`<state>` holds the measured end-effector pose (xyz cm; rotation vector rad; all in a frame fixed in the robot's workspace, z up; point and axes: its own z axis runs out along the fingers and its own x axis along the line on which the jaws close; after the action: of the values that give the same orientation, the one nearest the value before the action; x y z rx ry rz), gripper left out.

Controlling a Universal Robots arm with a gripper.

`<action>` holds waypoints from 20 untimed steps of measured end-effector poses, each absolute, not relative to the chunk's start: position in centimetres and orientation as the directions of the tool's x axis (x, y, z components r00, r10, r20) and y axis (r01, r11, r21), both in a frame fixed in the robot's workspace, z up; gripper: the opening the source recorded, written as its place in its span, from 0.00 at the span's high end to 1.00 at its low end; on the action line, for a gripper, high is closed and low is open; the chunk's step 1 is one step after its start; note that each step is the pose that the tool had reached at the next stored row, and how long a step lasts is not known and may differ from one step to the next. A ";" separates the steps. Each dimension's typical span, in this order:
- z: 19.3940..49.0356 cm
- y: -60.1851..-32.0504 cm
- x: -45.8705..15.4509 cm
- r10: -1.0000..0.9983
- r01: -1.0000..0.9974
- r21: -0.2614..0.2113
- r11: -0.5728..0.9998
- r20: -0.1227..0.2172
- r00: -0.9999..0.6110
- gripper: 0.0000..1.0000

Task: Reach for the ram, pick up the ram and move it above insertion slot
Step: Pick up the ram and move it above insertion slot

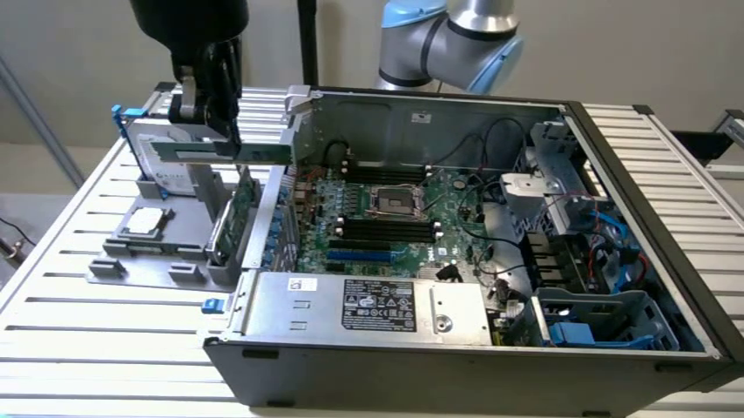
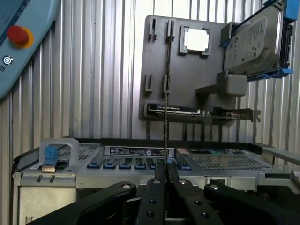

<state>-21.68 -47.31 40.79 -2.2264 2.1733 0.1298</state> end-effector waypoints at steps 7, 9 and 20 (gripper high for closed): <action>40.9 -47.3 -18.5 -0.996 -0.999 0.040 -0.031 -0.079 0.028 0.87; 41.0 -47.3 -17.5 -0.996 -0.999 0.041 -0.033 -0.079 0.030 0.87; 41.0 -47.3 -12.6 -0.996 -0.998 0.042 -0.036 -0.079 0.033 0.87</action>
<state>-12.56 -47.31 40.96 -2.2401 2.1636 0.1346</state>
